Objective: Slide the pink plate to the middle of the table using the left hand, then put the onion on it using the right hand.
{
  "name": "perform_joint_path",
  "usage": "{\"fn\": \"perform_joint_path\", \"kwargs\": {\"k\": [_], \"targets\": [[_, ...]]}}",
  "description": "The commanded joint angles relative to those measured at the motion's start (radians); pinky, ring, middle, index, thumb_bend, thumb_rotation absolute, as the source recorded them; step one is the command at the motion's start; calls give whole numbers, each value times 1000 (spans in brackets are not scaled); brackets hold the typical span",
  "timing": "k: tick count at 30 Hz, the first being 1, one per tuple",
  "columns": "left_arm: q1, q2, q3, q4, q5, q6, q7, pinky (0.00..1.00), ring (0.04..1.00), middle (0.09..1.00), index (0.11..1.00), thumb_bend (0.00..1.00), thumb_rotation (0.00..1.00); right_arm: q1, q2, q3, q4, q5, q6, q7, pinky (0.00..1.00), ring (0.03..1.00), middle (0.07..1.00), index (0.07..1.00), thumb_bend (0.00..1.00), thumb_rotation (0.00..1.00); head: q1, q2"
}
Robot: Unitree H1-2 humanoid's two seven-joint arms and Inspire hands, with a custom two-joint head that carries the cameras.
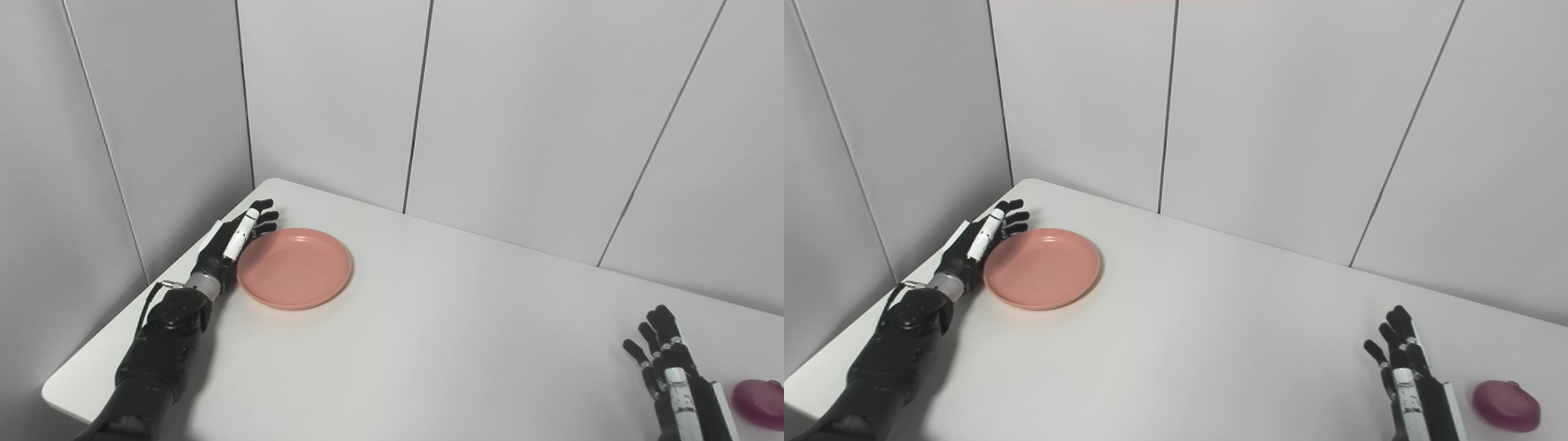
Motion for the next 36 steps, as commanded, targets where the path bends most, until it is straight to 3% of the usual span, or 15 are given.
{"fn": "perform_joint_path", "kwargs": {"k": [1,18,26,36], "targets": [[-24,9,1,-38,0,9,3,909,893,884,870,464,1000,75,-8,-17,38,12,-10,4,1000,978,974,972,640,775,1,9],[0,-50,-14,-109,-17,47,6,913,907,905,907,474,1000,53,4,0,45,-22,-20,-5,1000,1000,995,989,639,794,-44,5],[-16,-77,-30,-75,-25,29,-11,891,899,897,897,532,1000,50,38,11,12,-57,-7,-41,1000,1000,998,996,566,823,-113,3],[-64,-97,-50,-9,-75,30,-80,875,888,884,887,545,1000,75,71,26,-64,-90,28,-76,1000,998,986,990,508,739,-225,7]]}}
